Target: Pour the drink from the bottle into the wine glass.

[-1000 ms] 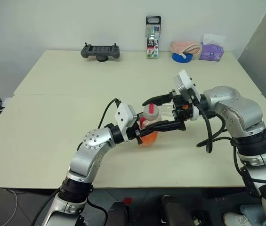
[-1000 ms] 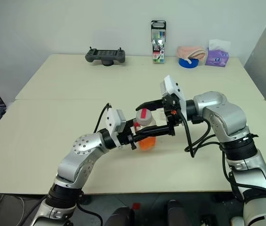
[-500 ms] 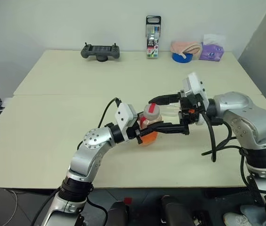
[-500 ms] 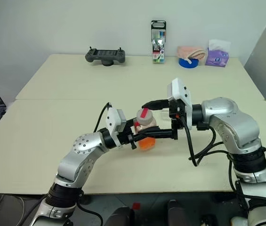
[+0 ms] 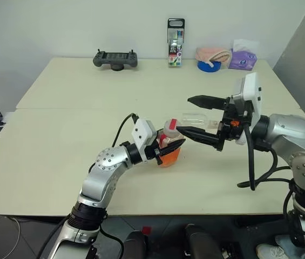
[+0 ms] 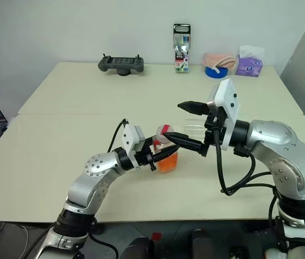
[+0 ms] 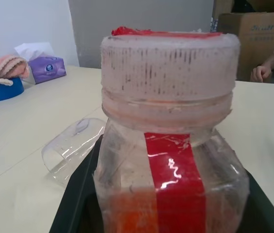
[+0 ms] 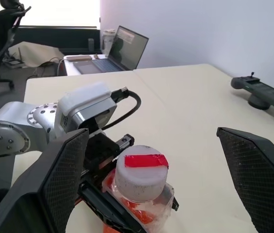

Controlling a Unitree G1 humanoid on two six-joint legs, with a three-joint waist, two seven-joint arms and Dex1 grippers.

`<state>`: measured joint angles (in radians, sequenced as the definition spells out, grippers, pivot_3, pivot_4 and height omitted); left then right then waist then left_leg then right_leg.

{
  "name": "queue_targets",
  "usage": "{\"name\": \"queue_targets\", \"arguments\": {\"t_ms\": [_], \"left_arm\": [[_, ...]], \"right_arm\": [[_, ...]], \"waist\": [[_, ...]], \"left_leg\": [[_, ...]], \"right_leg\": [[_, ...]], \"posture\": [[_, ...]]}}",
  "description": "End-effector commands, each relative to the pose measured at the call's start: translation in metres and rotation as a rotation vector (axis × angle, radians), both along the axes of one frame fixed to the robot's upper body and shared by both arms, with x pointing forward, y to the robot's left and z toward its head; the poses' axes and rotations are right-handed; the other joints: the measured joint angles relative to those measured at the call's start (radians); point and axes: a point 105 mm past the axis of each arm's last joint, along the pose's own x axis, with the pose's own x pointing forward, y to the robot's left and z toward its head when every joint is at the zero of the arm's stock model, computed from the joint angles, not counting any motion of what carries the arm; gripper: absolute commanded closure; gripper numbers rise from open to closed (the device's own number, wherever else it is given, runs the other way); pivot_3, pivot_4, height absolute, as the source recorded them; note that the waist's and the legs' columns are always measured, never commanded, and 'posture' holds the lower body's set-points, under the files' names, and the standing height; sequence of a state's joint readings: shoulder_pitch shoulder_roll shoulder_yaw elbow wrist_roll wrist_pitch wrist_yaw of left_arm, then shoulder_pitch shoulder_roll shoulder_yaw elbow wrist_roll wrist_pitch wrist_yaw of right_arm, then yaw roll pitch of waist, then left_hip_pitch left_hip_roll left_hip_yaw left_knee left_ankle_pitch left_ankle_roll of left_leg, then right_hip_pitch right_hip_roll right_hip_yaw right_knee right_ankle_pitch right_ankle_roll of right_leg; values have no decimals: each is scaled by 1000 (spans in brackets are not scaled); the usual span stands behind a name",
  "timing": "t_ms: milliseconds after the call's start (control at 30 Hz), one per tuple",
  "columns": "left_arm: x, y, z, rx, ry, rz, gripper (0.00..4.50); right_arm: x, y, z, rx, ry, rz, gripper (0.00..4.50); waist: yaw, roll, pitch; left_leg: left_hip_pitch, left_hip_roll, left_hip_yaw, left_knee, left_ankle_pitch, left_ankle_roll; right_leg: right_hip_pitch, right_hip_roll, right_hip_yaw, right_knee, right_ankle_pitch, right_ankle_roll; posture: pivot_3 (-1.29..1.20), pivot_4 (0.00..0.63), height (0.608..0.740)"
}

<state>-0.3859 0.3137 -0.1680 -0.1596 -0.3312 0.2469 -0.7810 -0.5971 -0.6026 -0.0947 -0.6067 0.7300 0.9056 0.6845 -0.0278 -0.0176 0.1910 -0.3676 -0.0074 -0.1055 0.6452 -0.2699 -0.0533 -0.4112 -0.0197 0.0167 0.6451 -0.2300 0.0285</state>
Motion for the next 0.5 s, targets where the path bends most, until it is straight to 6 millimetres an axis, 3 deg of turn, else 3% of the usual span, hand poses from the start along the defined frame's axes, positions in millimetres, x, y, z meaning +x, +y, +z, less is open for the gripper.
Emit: {"name": "queue_targets", "arguments": {"t_ms": [33,233,500], "left_arm": [[-1,-2,17,-28,-79,-25,2760],[0,2,12,-30,-82,-23,2766],[7,2,11,-26,-84,-19,2766]], "right_arm": [[-2,-5,8,52,-48,-96,0],[9,-13,13,154,-68,-304,0],[-3,-1,0,183,-54,-375,0]], "waist": [[-1,0,0],[-1,0,0],[-1,0,0]], "left_leg": [[0,0,0,0,0,0],[0,0,0,0,0,0],[0,0,0,0,0,0]], "right_leg": [[0,0,0,0,0,0],[0,0,0,0,0,0],[0,0,0,0,0,0]], "posture": [[0,150,740],[0,150,740],[0,150,740]]}}
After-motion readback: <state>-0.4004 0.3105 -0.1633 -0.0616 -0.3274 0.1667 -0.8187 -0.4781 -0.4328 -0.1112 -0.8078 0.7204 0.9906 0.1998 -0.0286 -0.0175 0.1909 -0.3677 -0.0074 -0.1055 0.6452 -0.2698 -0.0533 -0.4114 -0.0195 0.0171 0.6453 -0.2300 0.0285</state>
